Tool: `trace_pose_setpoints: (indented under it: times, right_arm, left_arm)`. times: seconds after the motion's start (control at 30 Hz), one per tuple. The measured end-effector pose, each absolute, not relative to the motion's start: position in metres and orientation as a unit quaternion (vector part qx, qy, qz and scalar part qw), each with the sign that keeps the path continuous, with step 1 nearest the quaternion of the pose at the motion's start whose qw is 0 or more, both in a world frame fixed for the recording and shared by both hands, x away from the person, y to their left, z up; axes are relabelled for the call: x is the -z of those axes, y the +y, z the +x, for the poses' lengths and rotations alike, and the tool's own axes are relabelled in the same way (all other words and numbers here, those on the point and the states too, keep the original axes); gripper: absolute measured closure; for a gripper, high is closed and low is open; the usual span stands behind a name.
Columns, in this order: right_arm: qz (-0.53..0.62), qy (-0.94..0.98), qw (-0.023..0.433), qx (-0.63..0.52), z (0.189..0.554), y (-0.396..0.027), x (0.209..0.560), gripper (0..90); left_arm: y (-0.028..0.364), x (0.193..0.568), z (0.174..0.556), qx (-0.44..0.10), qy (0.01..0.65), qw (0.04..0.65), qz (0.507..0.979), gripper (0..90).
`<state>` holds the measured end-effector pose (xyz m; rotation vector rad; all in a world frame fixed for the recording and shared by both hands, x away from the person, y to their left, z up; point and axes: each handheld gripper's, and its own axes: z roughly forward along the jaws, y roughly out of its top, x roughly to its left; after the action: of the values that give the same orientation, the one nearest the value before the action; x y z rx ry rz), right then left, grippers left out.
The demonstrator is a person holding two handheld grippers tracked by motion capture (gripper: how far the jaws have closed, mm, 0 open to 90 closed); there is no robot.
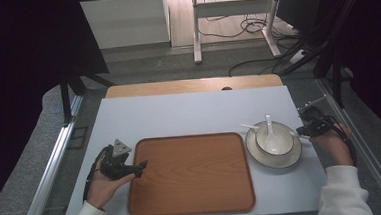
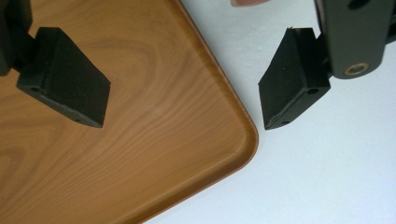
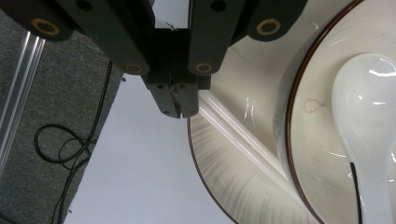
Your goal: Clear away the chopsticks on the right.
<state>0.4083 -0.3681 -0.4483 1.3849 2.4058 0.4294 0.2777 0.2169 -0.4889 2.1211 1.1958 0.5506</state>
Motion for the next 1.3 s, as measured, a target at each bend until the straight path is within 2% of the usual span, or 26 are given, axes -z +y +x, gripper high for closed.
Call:
trace_pose_setpoints:
  times: [0.97, 1.03, 1.17, 1.3]
  right_arm:
    - [0.487, 0.844, 0.163, -0.152, 0.408, -0.374, 0.452, 88.4]
    - [0.485, 0.843, 0.171, -0.160, 0.406, -0.377, 0.445, 84.1]
    - [0.461, 0.847, 0.216, -0.152, 0.406, -0.376, 0.426, 54.4]
    - [0.438, 0.868, 0.191, -0.132, 0.414, -0.377, 0.424, 51.9]
  left_arm:
    - [0.218, 0.491, 0.279, -0.208, 0.455, 0.314, 0.807, 16.1]
    - [0.219, 0.490, 0.279, -0.208, 0.457, 0.317, 0.805, 16.1]
    - [0.220, 0.490, 0.280, -0.209, 0.459, 0.316, 0.804, 16.1]
    - [0.218, 0.490, 0.281, -0.208, 0.455, 0.314, 0.807, 16.1]
